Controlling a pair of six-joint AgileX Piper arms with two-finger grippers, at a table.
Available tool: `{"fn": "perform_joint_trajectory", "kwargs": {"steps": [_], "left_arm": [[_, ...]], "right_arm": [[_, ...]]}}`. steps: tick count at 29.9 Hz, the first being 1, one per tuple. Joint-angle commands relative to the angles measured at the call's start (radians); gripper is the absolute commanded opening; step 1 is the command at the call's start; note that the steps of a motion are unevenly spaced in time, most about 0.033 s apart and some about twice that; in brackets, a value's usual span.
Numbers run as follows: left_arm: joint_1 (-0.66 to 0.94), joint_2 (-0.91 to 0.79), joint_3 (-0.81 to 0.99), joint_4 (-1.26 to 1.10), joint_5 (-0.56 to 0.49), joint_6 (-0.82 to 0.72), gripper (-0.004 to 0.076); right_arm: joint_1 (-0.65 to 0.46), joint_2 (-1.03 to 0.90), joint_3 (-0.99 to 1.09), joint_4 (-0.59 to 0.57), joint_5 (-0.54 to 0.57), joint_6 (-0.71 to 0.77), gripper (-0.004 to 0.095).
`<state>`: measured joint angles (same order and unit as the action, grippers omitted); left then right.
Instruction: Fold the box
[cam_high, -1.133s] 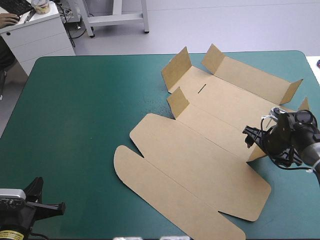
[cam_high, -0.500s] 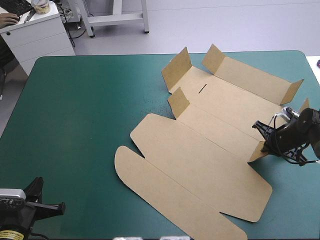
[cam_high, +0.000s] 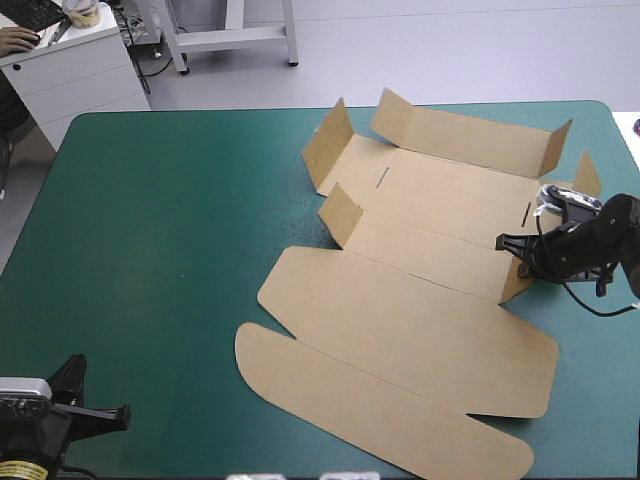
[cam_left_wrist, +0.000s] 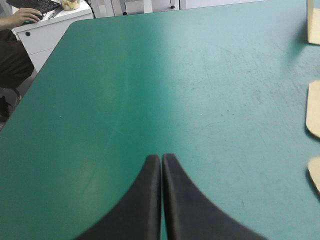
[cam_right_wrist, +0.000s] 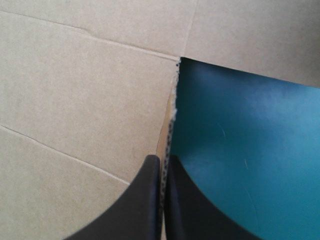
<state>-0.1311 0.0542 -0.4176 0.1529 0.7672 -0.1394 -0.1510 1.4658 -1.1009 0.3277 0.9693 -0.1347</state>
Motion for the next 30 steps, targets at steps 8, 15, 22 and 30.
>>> {"fn": "perform_joint_trajectory", "kwargs": {"steps": [8, 15, 22, 30], "left_arm": [[0.001, 0.022, -0.02, 0.0, -0.07, -0.008, -0.001], [0.001, 0.022, -0.02, 0.0, -0.07, -0.008, -0.001], [0.001, 0.022, -0.02, 0.0, -0.07, -0.008, -0.001], [0.001, 0.022, -0.02, 0.0, -0.07, -0.008, -0.001]], "right_arm": [[0.192, 0.235, -0.343, 0.011, 0.065, -0.334, -0.0019], [0.33, 0.431, -0.651, -0.076, 0.261, -0.554, -0.0019], [0.453, 0.546, -0.86, -0.08, 0.283, -0.739, -0.0019], [0.593, 0.575, -0.903, -0.054, 0.227, -1.061, -0.0019]]}}
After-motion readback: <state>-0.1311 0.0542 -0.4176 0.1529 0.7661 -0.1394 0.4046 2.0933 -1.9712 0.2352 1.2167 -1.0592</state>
